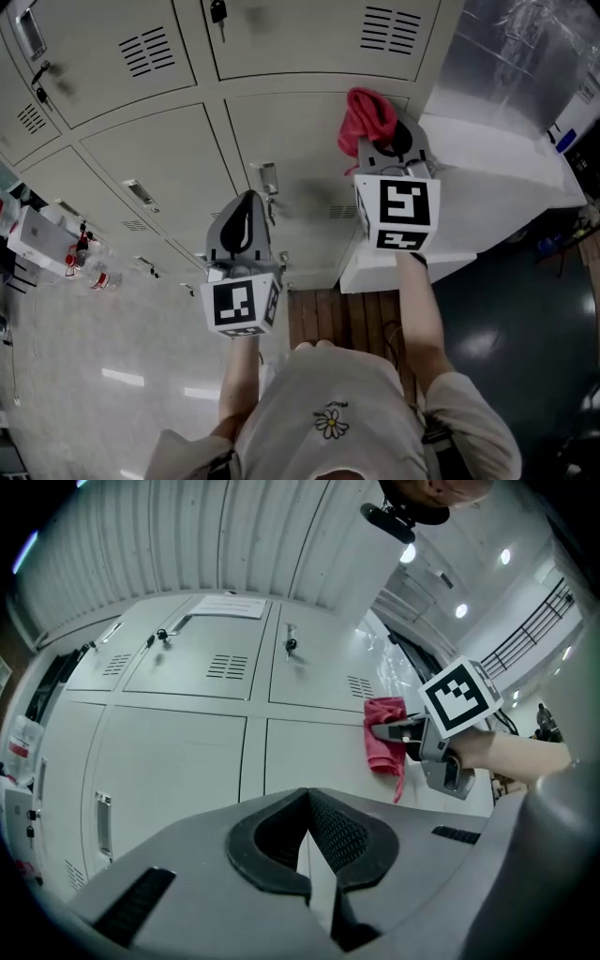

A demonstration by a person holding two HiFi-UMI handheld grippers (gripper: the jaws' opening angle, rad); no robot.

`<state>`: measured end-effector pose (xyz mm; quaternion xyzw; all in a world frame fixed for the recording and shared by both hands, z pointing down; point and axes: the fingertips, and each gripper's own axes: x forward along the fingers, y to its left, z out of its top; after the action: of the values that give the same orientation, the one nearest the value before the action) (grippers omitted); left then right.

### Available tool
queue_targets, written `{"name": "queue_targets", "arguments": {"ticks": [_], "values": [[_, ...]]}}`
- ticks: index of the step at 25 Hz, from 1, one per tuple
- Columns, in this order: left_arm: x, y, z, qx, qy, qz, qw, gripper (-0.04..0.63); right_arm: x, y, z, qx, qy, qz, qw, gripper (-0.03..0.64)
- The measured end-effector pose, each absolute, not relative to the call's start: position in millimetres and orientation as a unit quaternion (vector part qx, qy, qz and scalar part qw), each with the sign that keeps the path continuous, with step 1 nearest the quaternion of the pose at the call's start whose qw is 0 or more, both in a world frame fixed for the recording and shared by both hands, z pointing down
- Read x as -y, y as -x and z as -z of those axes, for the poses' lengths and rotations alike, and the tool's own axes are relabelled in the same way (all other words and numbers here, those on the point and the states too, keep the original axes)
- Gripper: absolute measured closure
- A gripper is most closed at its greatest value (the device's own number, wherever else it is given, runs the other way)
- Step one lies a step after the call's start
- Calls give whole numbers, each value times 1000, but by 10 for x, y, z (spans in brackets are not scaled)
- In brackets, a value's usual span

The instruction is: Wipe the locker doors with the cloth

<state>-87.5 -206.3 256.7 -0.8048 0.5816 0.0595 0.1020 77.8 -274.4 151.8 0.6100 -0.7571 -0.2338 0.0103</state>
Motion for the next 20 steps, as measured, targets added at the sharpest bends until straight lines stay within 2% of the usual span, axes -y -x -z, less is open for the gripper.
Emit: {"name": "queue_targets", "arguments": {"ticks": [7,20], "values": [[2121,811,-2558,-574,810,-61,102,578,2751,-1412,-1545,711,-671,208,29,588],[2100,958,-2539,-588,799,-60,107,578,2751,-1620,-1555,682,-705,191,36,588]]}}
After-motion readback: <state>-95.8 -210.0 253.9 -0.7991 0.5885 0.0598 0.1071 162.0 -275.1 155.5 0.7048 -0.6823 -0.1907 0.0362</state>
